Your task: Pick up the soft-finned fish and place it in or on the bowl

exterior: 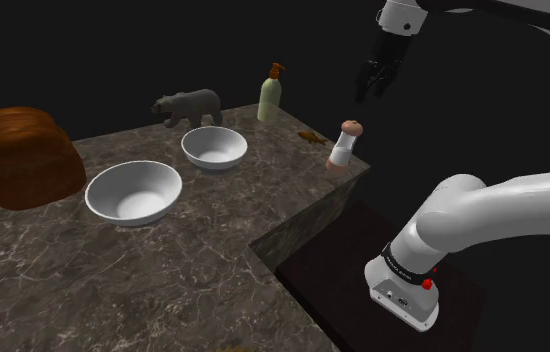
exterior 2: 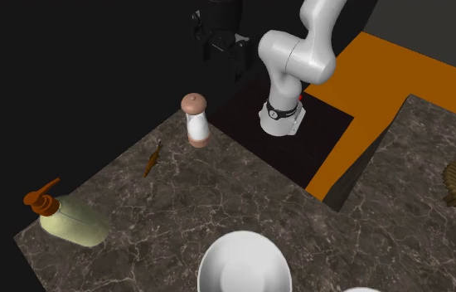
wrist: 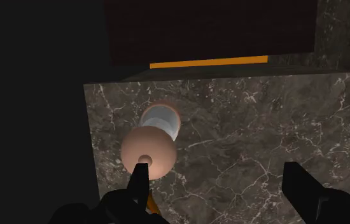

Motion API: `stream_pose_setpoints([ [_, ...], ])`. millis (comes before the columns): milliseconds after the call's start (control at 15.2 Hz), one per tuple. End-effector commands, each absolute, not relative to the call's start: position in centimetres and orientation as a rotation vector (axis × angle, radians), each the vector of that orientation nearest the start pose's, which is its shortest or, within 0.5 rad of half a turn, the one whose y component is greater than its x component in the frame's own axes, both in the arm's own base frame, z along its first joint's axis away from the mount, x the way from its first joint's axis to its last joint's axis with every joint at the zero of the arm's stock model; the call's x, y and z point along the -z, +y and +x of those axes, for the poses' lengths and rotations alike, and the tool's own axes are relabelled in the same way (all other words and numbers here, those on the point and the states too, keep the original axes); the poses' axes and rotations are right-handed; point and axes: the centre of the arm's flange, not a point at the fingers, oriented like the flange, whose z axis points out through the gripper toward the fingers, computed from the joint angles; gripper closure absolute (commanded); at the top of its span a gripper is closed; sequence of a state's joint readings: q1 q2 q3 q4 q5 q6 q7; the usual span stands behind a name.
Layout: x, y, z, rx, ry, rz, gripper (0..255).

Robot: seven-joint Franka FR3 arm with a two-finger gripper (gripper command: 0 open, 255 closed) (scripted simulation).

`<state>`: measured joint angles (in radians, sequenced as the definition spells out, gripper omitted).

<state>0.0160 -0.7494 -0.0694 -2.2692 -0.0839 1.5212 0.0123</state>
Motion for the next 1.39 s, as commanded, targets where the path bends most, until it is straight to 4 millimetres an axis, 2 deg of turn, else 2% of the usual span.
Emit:
stream_pose_setpoints([
  [0, -61.5, -3.4, 31.2, 0.0, 0.082, -3.177, 0],
  [660, -52.5, -10.0, 39.2, -0.055, -0.228, -3.124, 0],
  [1320, -42.9, -14.6, 48.0, -0.107, -0.527, -3.041, 0],
])
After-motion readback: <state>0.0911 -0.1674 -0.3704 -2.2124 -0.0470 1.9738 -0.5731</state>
